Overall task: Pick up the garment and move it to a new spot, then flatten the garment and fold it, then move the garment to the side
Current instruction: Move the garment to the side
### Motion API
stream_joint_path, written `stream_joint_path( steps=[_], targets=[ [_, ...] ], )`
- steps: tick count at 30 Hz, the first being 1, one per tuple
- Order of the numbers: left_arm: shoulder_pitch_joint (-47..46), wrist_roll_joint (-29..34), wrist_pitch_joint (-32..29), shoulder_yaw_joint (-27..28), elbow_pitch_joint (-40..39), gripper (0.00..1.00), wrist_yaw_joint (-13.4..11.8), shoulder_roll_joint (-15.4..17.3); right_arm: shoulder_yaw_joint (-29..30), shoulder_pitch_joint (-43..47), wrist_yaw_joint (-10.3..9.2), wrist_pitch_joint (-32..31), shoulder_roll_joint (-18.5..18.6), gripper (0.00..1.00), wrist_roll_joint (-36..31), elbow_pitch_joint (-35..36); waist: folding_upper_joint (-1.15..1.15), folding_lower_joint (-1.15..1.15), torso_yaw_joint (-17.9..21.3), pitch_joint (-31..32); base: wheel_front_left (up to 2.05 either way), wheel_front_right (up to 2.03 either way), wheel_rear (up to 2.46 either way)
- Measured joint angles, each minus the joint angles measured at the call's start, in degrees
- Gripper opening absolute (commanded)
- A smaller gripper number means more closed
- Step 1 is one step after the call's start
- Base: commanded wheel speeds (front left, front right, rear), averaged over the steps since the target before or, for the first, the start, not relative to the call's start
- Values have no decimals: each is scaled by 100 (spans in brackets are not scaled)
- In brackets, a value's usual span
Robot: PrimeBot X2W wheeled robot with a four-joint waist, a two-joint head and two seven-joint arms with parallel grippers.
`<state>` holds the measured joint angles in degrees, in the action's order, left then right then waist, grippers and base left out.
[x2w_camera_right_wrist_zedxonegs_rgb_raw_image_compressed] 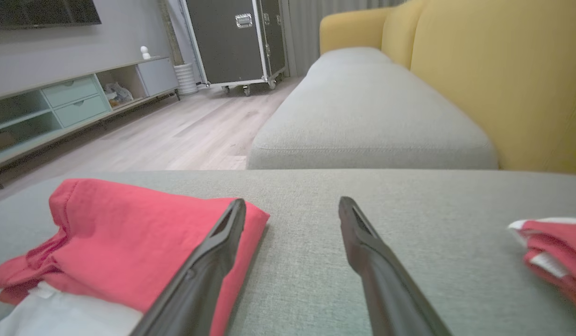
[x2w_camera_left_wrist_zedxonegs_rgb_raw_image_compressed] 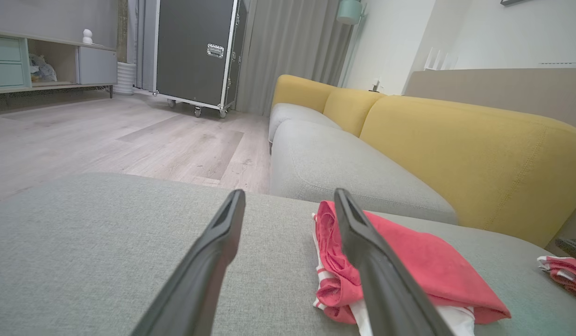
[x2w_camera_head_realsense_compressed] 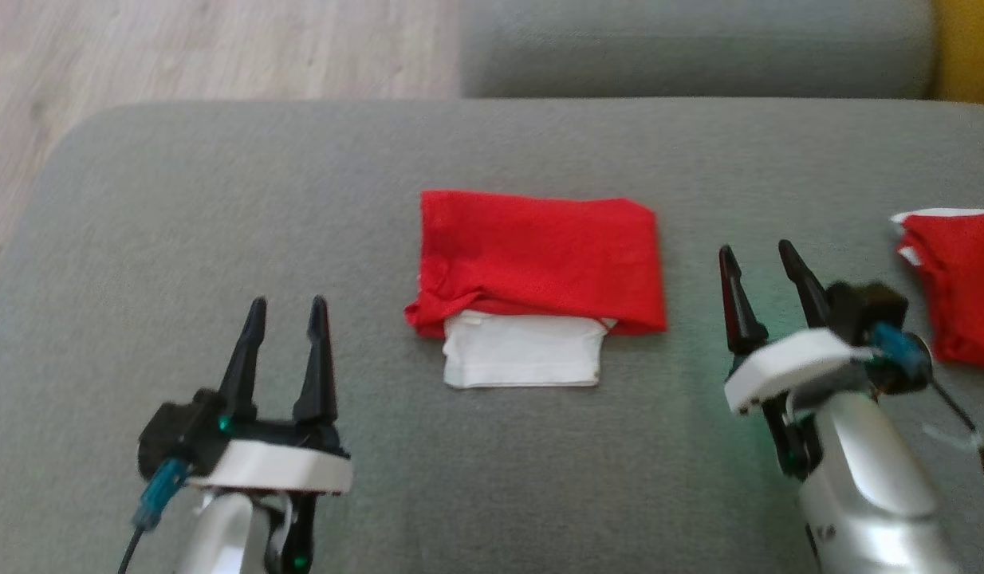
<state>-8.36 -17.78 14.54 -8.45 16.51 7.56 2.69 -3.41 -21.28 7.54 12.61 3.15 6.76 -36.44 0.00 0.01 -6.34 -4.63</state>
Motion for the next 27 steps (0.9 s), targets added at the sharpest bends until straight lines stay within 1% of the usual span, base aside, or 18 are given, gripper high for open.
stream_joint_path(
  steps=[1, 3, 4, 5, 7, 10, 13, 18, 19, 20, 22, 24, 27],
  targets=[
    [-56, -30, 0, -65, 2, 100, 0, 1, -11, -135, -1, -76, 0, 100, 80, -175, 0, 0, -59, -50, 0, 0, 0],
    [-155, -68, 0, -176, 10, 100, 0, -1, -33, -396, 0, -159, 5, 100, -48, -528, 0, 0, -187, -149, 0, 0, 0],
    [-198, -86, 0, -241, 26, 100, 0, -1, -57, -523, 0, -213, 5, 100, 0, -704, 0, 0, -252, -196, 0, 0, 0],
    [-198, -86, 0, -241, 26, 100, 0, -1, -57, -523, 0, -213, 5, 100, 0, -704, 0, 0, -252, -196, 0, 0, 0],
    [-253, -103, 0, -304, 45, 100, 0, -4, -140, -762, 0, -349, 5, 100, 31, -1085, 0, 0, -380, -285, 0, 0, 0],
    [-320, -191, 0, -371, 101, 100, -4, -3, -276, -1037, 0, -625, 8, 100, 408, -1653, 0, 0, -564, -401, 0, 0, 0],
    [-360, -259, 0, -475, 125, 100, -24, -5, -325, -1227, 0, -773, 8, 100, 409, -2153, 0, 0, -719, -495, 0, 0, 0],
    [-428, -302, 0, -514, 130, 100, -58, -9, -445, -1623, 0, -857, 53, 100, 543, -2654, 0, 0, -888, -591, 0, 0, 0],
    [-435, -302, 0, -520, 130, 100, -60, -9, -519, -1699, 0, -859, 57, 65, 545, -2733, 0, 0, -897, -599, 0, 0, 0],
    [-435, -302, 0, -526, 134, 100, -77, -9, -583, -1746, 0, -858, 62, 0, 546, -2795, 0, 0, -898, -596, 0, 0, 0],
    [-434, -301, 0, -528, 154, 100, -108, -9, -723, -1788, 0, -795, 67, 0, 543, -2902, 0, 0, -881, -570, 0, 0, 0],
    [-432, -300, 0, -530, 167, 100, -108, -9, -939, -1795, 0, -584, 52, 0, 498, -3005, 0, -1, -805, -512, 0, 0, 0],
    [-432, -299, 0, -534, 167, 100, -108, -9, -1094, -1802, 0, -309, 44, 0, 281, -3107, 0, 0, -677, -456, 0, 0, 0]
  ],
)
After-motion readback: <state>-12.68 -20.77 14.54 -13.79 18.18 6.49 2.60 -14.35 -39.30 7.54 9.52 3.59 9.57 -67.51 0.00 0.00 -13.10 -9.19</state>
